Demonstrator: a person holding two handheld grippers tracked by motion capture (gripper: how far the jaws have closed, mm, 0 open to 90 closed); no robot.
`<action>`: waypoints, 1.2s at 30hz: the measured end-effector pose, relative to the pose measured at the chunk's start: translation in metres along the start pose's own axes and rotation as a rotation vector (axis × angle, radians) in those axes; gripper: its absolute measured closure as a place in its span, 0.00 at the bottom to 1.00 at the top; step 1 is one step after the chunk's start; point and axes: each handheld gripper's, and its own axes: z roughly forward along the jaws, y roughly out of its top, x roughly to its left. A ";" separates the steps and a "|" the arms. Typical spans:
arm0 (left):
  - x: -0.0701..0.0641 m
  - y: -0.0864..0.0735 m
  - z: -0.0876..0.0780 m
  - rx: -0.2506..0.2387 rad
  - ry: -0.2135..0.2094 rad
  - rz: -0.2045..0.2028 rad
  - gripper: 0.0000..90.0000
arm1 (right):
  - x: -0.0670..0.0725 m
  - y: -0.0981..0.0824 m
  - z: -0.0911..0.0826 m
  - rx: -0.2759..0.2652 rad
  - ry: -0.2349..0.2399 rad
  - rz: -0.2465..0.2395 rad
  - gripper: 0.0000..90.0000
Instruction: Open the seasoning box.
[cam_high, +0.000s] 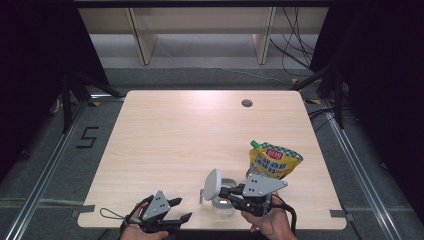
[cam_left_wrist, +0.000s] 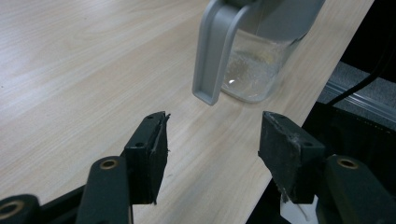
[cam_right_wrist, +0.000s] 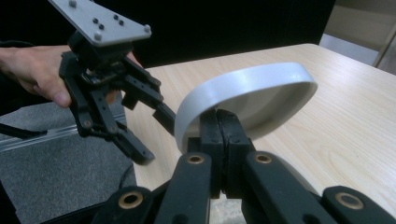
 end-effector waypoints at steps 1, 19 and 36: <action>0.000 0.000 0.000 0.006 -0.004 0.011 0.46 | 0.001 0.001 0.001 0.000 0.000 0.001 1.00; 0.003 -0.002 0.001 -0.008 0.006 -0.013 0.39 | -0.003 -0.002 -0.008 0.005 0.021 -0.009 0.95; 0.002 -0.004 0.003 -0.020 0.084 -0.018 0.25 | -0.031 -0.053 -0.095 0.041 -0.162 0.060 0.70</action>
